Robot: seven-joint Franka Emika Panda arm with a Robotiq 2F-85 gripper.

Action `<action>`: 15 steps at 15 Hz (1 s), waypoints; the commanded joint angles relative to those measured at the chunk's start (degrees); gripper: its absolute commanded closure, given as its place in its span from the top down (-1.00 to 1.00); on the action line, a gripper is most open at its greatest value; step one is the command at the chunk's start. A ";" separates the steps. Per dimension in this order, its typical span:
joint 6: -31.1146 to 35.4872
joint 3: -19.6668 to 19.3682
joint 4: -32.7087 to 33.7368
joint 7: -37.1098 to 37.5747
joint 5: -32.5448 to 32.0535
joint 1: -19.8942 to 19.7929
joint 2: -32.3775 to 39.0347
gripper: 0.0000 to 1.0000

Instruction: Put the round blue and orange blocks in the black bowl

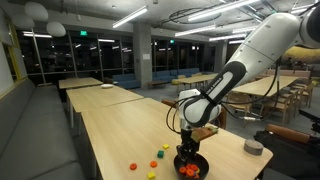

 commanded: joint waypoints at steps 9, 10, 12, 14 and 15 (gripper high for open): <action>-7.31 -1.53 2.81 3.06 -8.57 0.81 -5.74 1.00; -8.43 -1.52 2.44 2.84 -9.69 0.66 -7.84 1.00; -10.46 -1.72 1.55 3.68 -12.73 0.28 -12.13 1.00; -12.98 -1.87 0.48 3.78 -15.01 -0.55 -16.79 1.00; -14.46 -1.93 -0.07 3.36 -15.39 -1.03 -19.18 1.00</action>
